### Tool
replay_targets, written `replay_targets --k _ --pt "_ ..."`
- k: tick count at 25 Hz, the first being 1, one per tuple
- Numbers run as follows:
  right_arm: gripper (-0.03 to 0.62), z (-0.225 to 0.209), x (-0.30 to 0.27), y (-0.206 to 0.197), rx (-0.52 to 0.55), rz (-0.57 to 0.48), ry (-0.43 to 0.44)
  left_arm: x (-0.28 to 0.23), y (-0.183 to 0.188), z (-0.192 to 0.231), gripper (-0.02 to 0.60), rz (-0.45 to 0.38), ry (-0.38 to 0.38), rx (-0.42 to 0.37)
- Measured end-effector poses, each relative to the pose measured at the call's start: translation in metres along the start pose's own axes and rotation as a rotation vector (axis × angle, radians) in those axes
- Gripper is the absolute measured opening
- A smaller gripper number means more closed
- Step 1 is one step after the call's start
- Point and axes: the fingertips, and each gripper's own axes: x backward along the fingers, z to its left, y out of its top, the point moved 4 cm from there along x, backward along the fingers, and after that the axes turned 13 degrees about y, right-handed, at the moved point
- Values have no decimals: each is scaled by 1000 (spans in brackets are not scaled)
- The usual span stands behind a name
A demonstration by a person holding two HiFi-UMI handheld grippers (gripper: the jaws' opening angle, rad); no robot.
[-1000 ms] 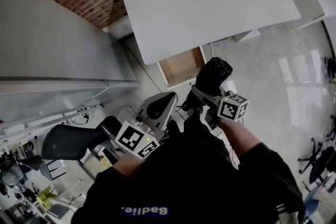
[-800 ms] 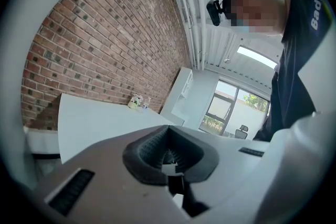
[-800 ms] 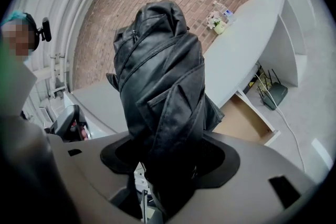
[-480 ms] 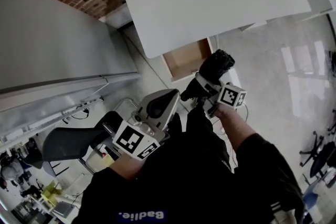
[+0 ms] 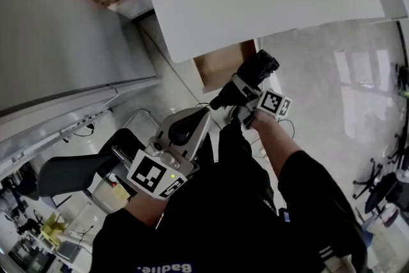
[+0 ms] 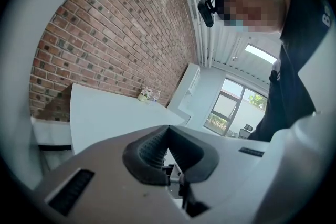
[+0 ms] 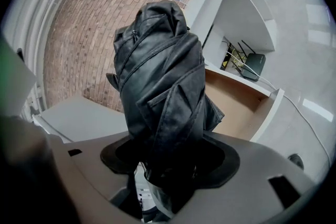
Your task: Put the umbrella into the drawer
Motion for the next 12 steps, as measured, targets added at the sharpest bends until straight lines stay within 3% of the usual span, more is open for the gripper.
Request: replay_targets --k 12 --pt "285 -66 -52 18 -45 5 -90 -6 -15 28 -3 8 48 35"
